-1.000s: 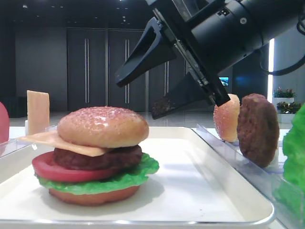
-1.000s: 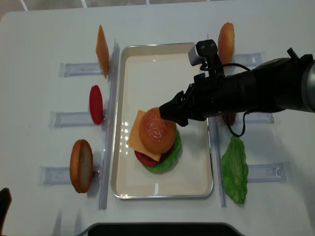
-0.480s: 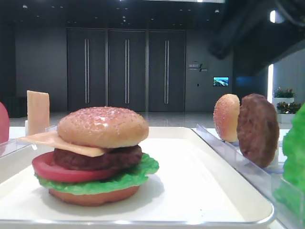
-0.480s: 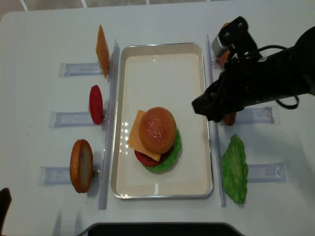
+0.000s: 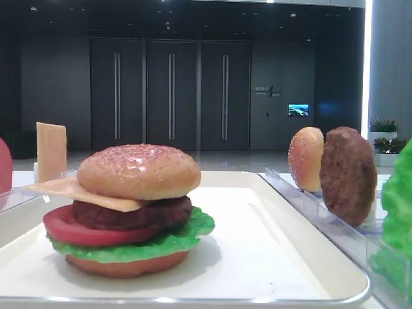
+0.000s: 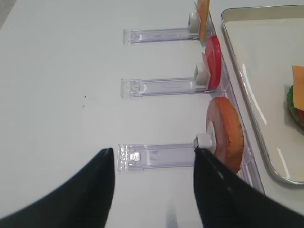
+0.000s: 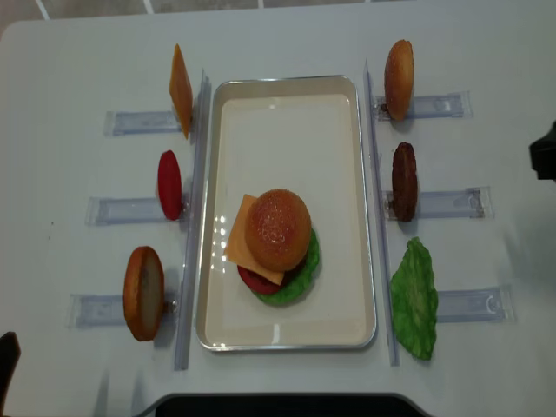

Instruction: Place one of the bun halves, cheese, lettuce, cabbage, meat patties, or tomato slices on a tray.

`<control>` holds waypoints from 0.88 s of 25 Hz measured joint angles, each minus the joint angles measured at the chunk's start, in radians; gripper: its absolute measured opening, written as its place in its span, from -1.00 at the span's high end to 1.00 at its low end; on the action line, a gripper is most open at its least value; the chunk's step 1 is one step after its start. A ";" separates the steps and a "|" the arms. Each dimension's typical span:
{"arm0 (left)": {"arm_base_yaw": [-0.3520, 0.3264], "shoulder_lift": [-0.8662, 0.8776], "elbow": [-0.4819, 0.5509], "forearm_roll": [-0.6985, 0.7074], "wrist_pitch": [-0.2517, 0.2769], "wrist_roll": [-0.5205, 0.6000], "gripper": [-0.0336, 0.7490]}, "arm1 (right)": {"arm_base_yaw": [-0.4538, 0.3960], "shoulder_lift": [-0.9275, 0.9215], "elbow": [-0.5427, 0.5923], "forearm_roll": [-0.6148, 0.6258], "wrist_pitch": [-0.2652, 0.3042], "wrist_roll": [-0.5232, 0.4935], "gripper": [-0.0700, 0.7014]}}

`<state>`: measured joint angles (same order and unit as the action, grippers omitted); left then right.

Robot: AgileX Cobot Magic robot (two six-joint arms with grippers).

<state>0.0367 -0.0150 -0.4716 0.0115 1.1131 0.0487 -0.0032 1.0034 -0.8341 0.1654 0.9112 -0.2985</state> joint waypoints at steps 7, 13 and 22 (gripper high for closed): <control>0.000 0.000 0.000 0.000 0.000 0.000 -0.13 | -0.045 -0.281 0.001 -0.058 0.134 0.083 -0.32; 0.000 0.000 0.000 0.000 0.000 0.000 -0.13 | -0.046 -0.488 0.034 -0.063 0.193 0.124 -0.25; 0.000 0.000 0.000 0.000 0.000 0.000 -0.13 | -0.046 -0.818 0.174 -0.067 0.273 0.154 -0.10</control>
<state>0.0367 -0.0150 -0.4716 0.0115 1.1131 0.0487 -0.0496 0.1850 -0.6596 0.0985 1.1838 -0.1446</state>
